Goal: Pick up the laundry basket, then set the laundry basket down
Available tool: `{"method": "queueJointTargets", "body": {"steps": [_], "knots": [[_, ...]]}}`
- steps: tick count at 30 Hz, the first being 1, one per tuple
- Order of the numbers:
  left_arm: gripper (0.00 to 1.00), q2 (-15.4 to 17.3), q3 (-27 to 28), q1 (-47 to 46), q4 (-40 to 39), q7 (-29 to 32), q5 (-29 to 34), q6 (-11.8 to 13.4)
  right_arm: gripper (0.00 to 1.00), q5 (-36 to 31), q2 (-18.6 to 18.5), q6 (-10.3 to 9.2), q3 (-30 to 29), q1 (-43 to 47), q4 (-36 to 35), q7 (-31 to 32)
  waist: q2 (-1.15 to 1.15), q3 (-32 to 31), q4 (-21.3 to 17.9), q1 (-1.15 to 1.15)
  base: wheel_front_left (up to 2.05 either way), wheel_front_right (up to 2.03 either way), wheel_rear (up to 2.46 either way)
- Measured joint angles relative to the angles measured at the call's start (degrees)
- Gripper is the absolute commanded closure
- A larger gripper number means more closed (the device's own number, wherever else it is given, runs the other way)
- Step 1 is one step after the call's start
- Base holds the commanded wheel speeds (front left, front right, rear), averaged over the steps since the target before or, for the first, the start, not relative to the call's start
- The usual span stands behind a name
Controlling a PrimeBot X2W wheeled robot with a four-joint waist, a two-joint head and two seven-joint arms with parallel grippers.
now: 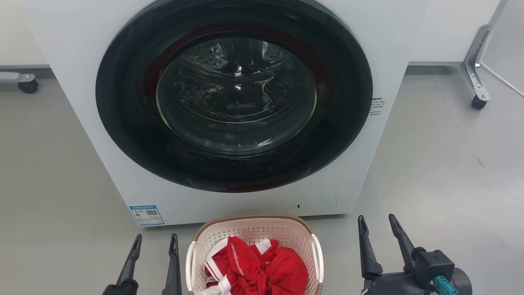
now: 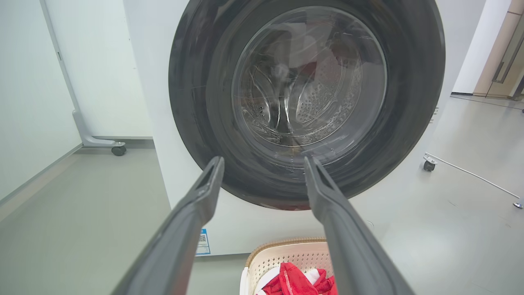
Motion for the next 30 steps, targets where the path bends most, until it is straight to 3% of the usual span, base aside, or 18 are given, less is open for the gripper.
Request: {"method": "queueJointTargets", "body": {"steps": [30], "knots": [[0.0,-0.4,1.01,0.52,-0.23,-0.26,1.21,-0.14,0.0,-1.41,-0.05,-0.35,-0.38,0.1,-0.87,-0.47,0.0,0.38,-0.07,0.0,0.0,0.0,0.0]]}}
